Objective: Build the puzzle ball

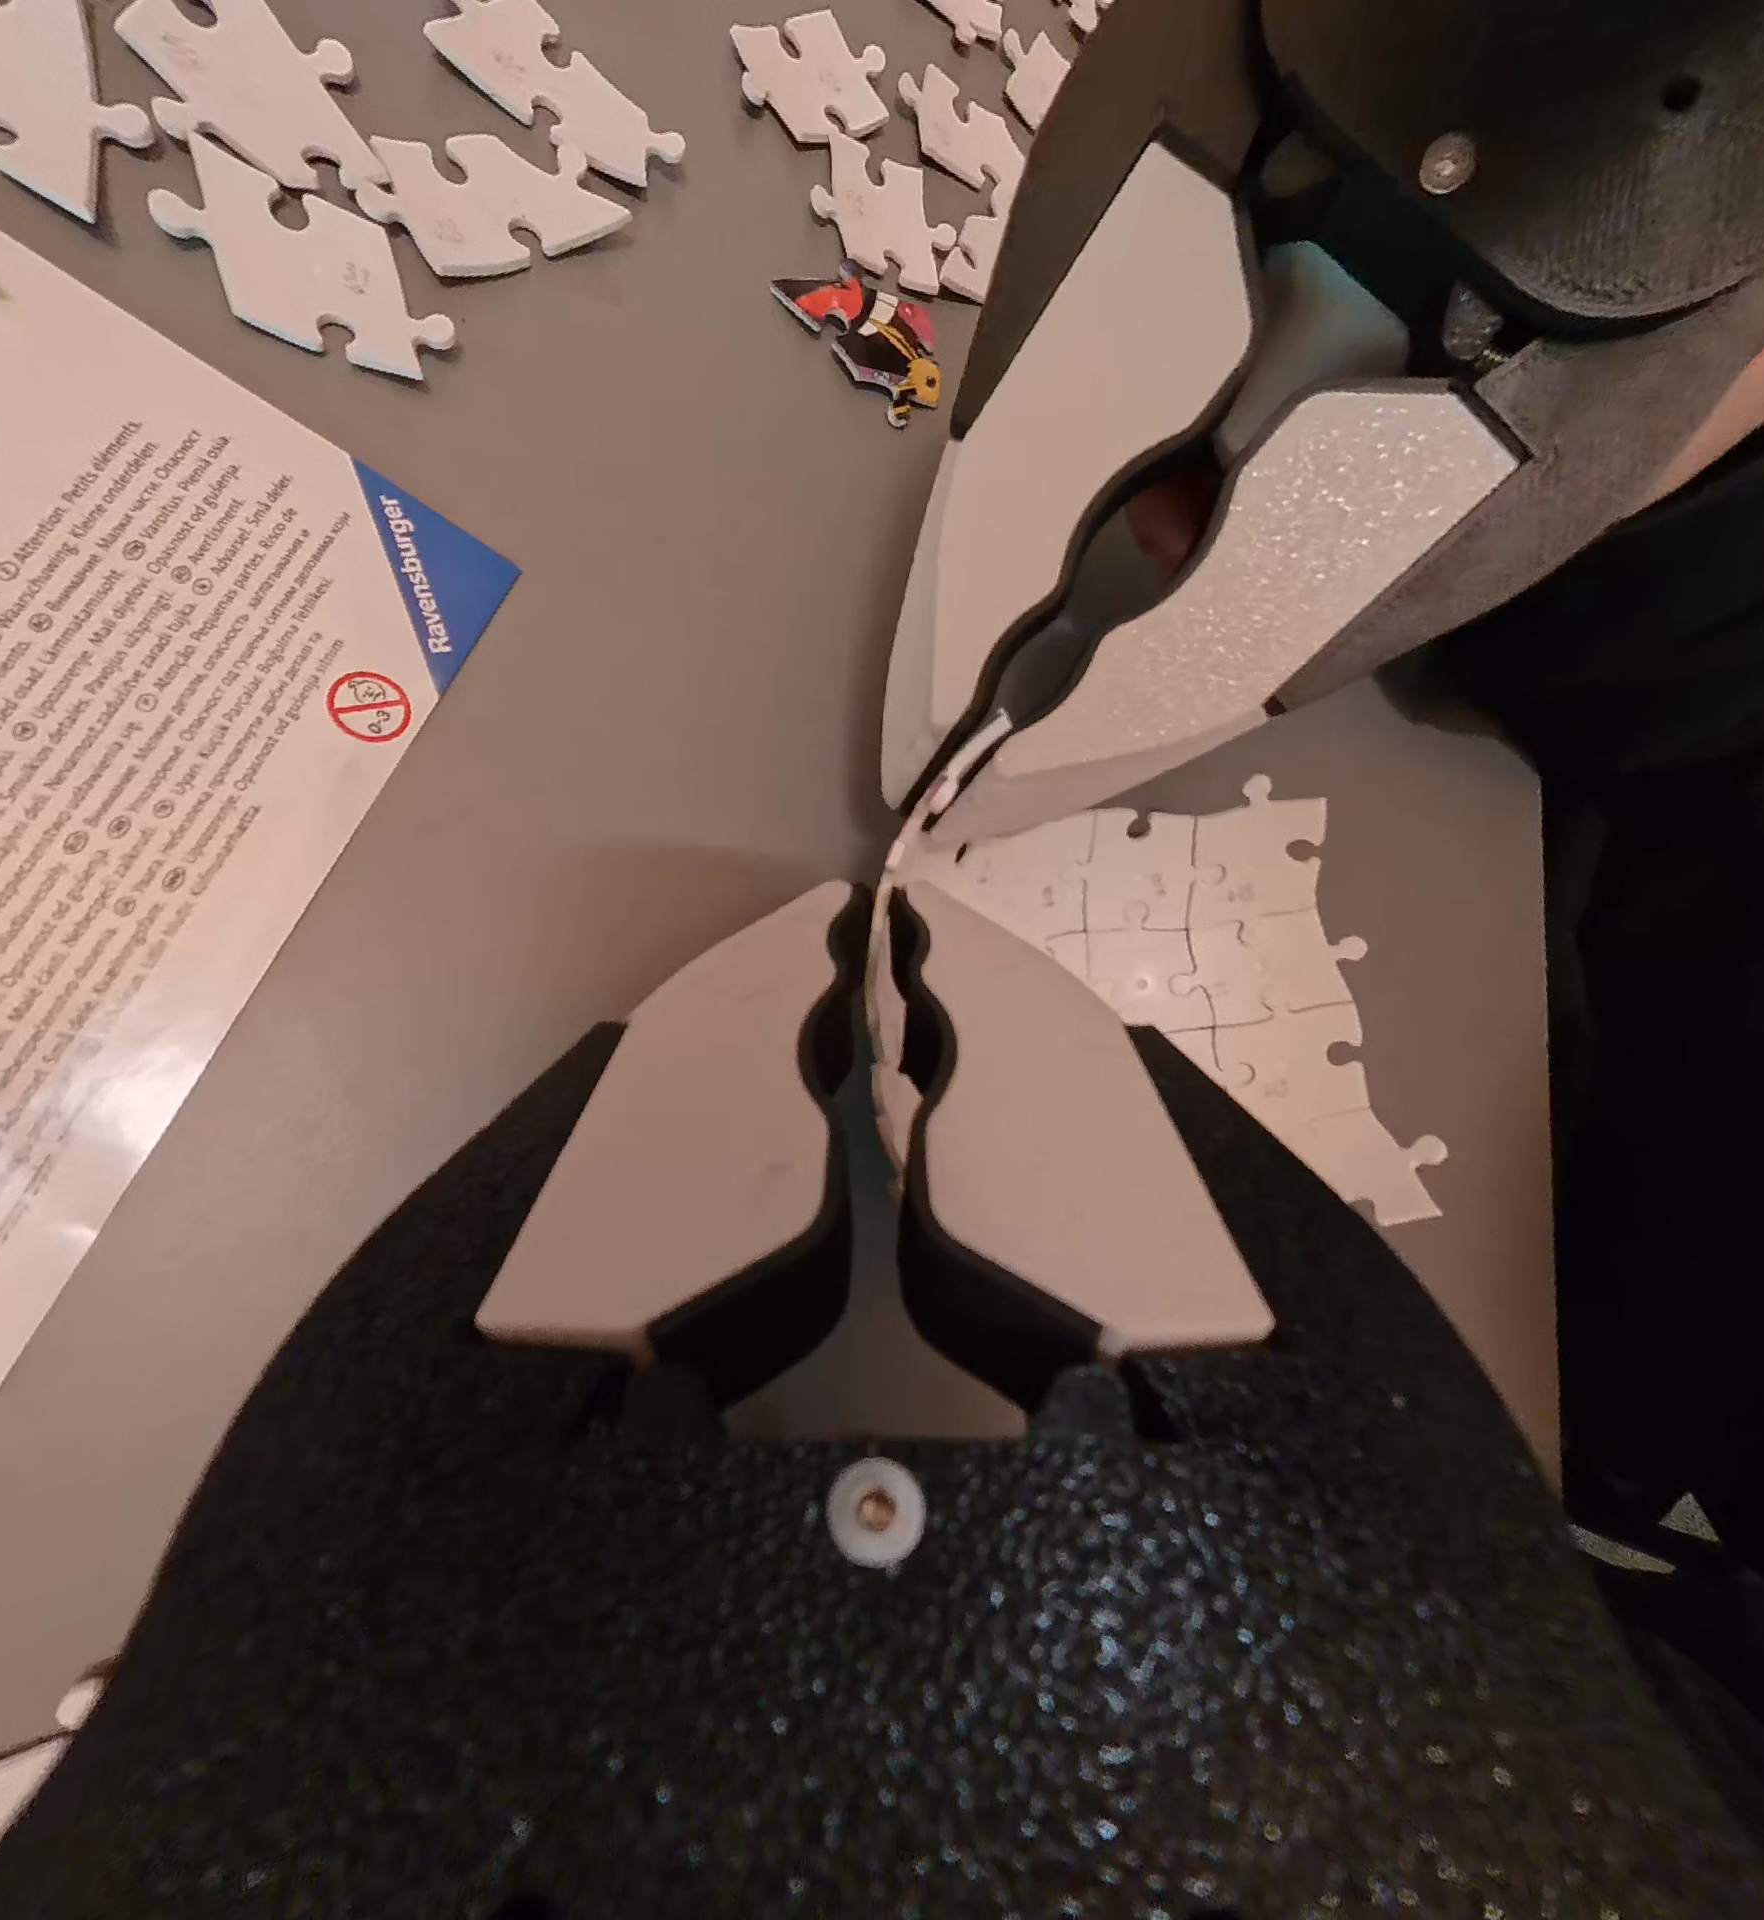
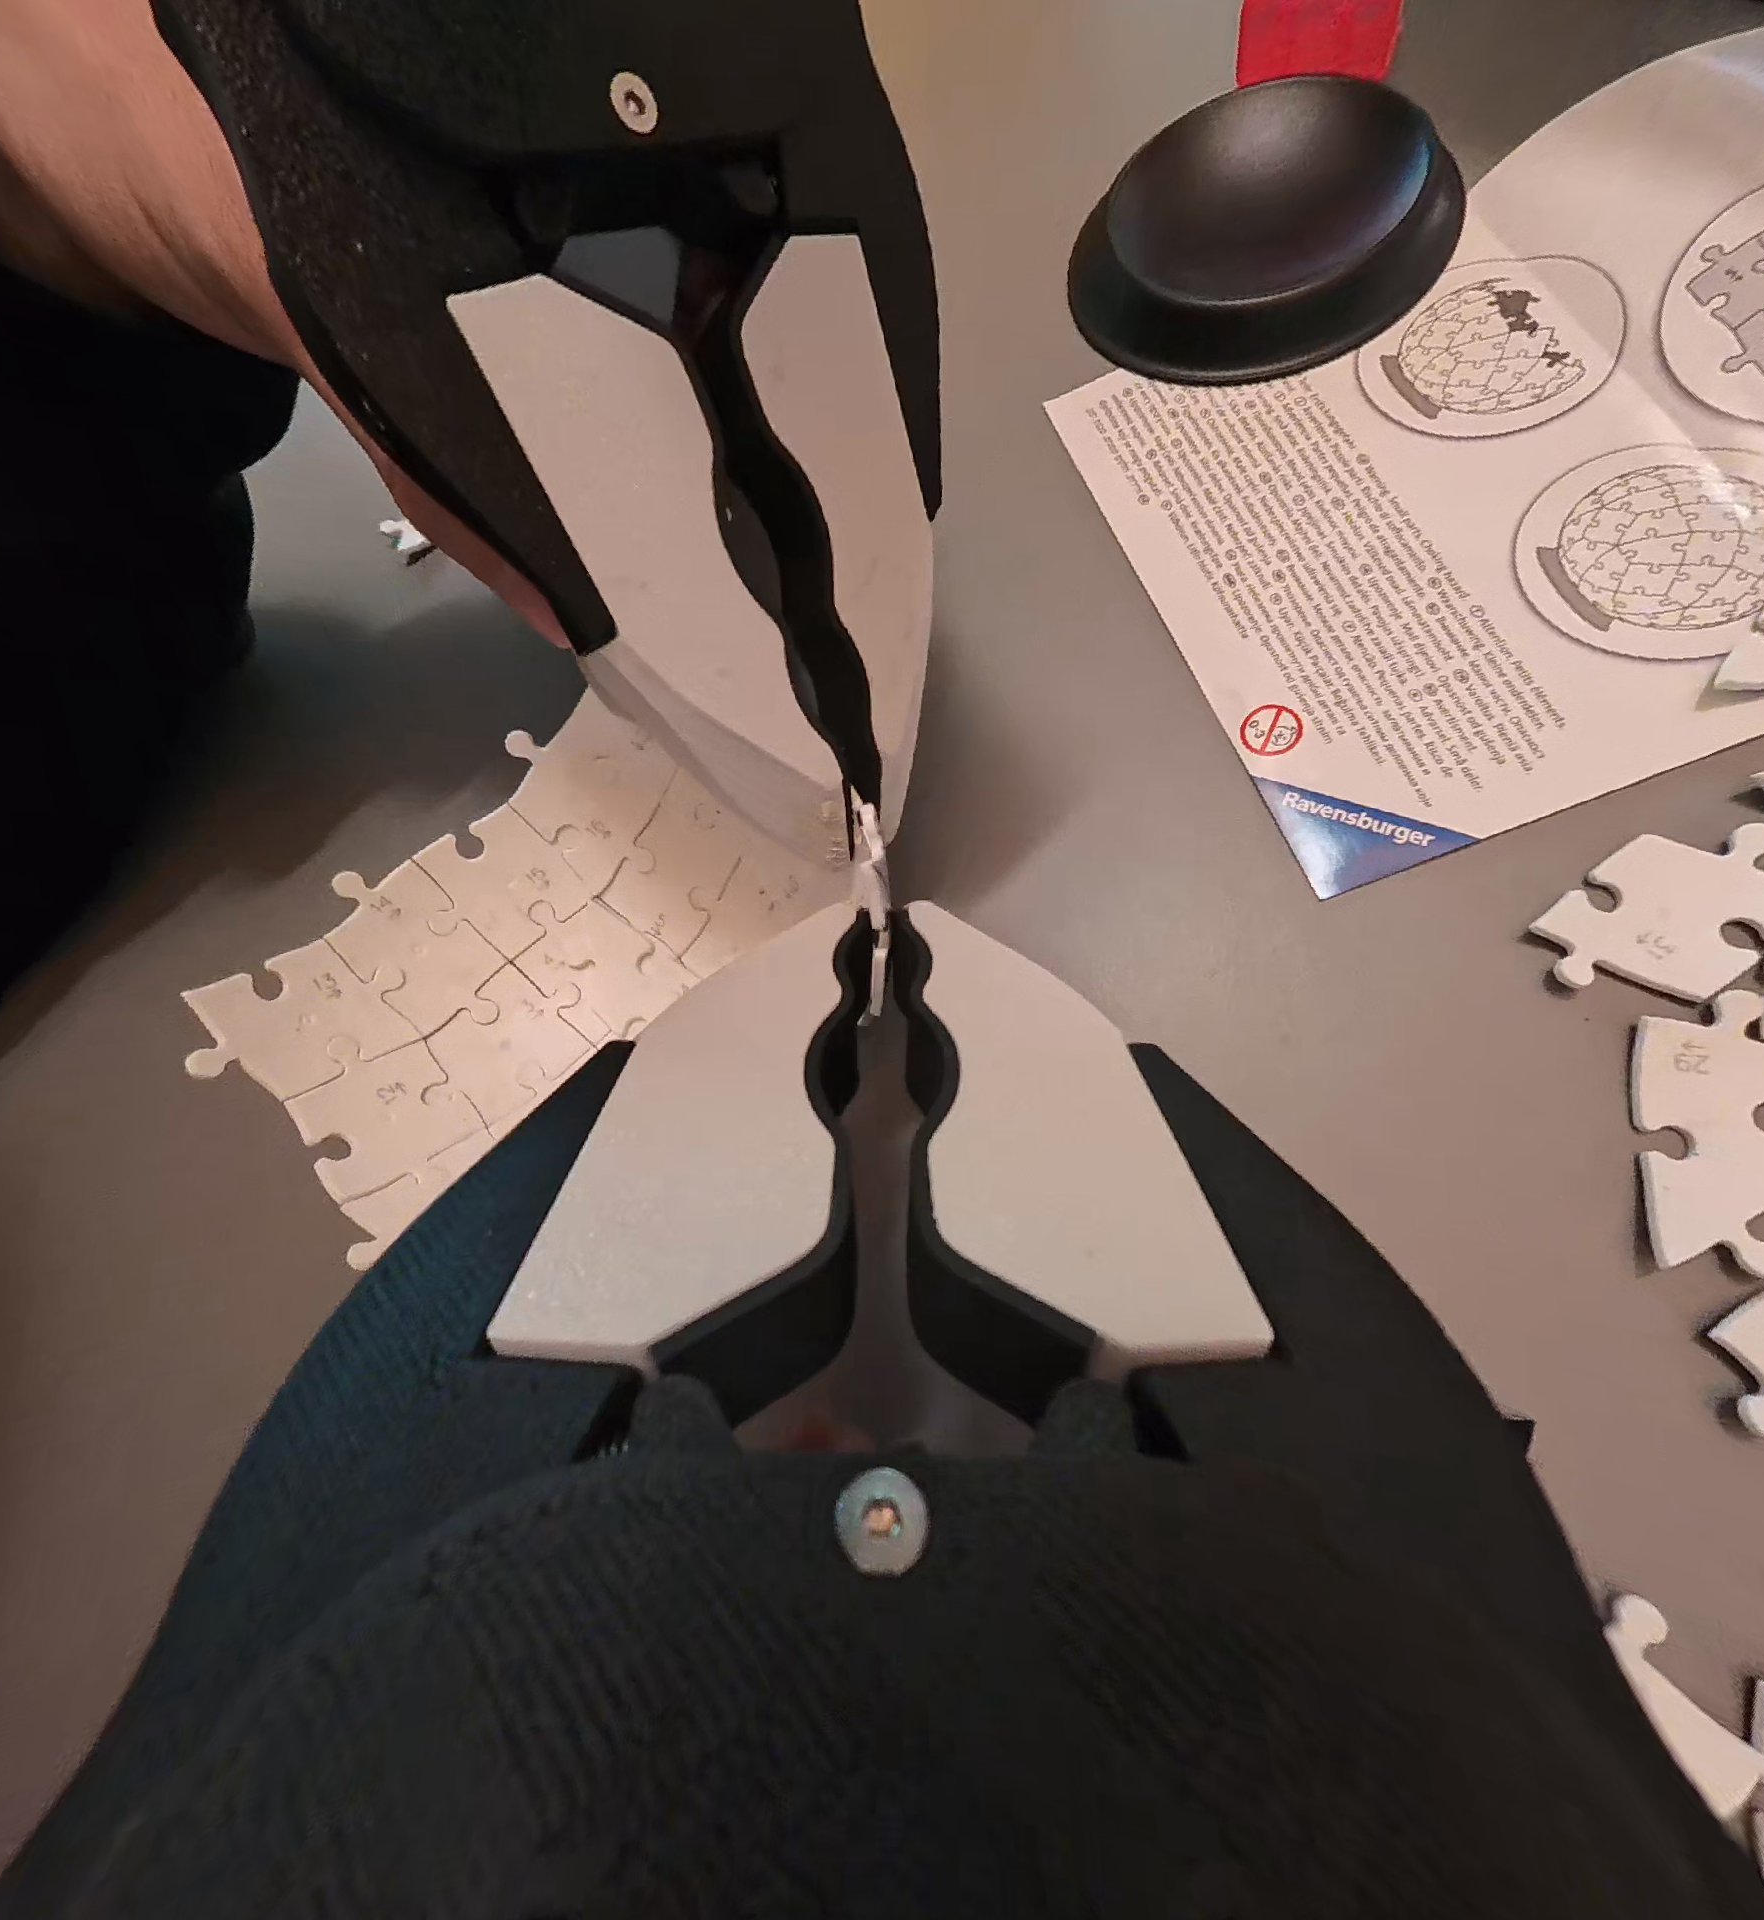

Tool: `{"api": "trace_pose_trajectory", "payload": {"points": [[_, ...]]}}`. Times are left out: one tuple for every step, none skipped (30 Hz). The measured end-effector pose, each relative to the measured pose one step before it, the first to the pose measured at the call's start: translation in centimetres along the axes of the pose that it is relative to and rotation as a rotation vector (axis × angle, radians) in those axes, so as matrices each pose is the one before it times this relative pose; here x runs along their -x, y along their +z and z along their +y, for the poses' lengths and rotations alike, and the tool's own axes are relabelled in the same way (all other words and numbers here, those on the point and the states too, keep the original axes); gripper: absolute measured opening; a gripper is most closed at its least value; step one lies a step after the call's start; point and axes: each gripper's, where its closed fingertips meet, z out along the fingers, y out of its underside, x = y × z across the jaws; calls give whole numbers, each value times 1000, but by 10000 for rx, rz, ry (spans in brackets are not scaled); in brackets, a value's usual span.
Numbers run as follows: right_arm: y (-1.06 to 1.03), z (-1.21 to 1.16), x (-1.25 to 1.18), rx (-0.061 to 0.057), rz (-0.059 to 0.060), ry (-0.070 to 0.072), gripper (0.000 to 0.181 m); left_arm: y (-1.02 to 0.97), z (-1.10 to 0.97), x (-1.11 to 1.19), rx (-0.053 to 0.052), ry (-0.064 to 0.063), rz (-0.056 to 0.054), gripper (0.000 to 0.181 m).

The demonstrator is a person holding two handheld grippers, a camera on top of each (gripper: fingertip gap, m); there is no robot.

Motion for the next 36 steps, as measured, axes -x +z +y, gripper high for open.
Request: {"api": "trace_pose_trajectory", "payload": {"points": [[33,-23,-2,-34,-58,142,3,-6,19,19,11,-7,-9,3],[50,-14,19,-41,-81,67,4,-16,-11,-33,-15,1,33,3],[61,31,80,-35,-107,20,5,-22,-94,-140,-61,17,88,3],[64,110,85,38,-97,77,5,-1,-50,-68,-27,38,27,3],[86,64,82,9,-83,31,5,7,13,23,24,19,-34,3],[55,22,1,-10,-11,5,4,15,14,23,18,-5,-27,3],[15,-15,-34,-36,14,-7,4,-11,-2,21,-6,-5,-7,3],[0,-31,-6,-41,-11,24,4,-27,4,-8,-13,-16,19,3],[3,-33,32,-41,-47,53,4,-30,-10,6,-22,-23,18,2],[-2,-51,-17,-56,-35,79,4,-21,-23,18,-22,-10,0,2],[-10,-42,-13,-50,-25,61,4,0,-10,3,-7,-6,1,2],[-7,-11,11,-26,-24,46,4,14,5,3,5,-3,-6,2],[-15,-23,37,-23,-37,39,5,15,5,19,11,0,-15,2],[-22,-50,20,-35,-4,22,6,8,-2,-8,4,-2,0,2],[-13,-3,17,-9,15,-10,6,-3,5,-4,4,-6,0,2],[12,6,29,3,-3,-4,7,4,20,30,14,-12,-14,2],[20,5,65,5,-30,29,8,15,12,18,13,-14,-12,2],[34,20,-50,13,30,36,8,9,4,15,11,-6,-8,3],[15,14,-144,7,83,9,5,12,1,13,12,3,-19,3],[9,6,-89,-13,47,-27,4,4,16,21,19,19,-34,3],[25,7,4,-22,-17,50,4,-16,11,12,9,19,-21,3],[-4,-26,27,-35,-53,68,4,-42,-21,15,-16,7,-13,3],[-33,-84,52,-87,-61,12,3,-77,-58,5,-53,-6,-2,3],[-70,-107,66,-112,-64,-40,3,-104,-116,-2,-90,-6,7,3],[-71,-124,31,-101,-30,42,3,-69,-83,-30,-68,7,22,3],[-43,-56,40,-23,-50,84,3,-41,-17,-14,-19,14,5,3],[3,8,10,31,-36,96,3,22,17,29,9,5,-25,4],[17,45,-28,62,-5,68,3,35,-2,36,10,-19,-21,4],[-1,43,-45,55,0,45,3,14,-35,62,-19,-35,-23,4],[-12,-58,-76,-34,34,62,3,-29,-67,50,-48,-42,-18,4],[3,-107,-40,-111,21,-2,3,-58,-22,23,-34,-49,12,3],[38,-100,16,-112,-17,-84,3,-35,38,-4,-1,-36,35,3],[53,-16,19,-67,-8,-83,3,1,43,12,3,-15,24,3],[9,-8,5,-24,6,42,3,15,23,41,0,-18,3,3],[2,-16,38,-29,-21,28,5,7,40,77,22,-17,-40,3],[0,-41,42,-60,-34,14,10,1,32,62,13,-7,-28,3]]}}
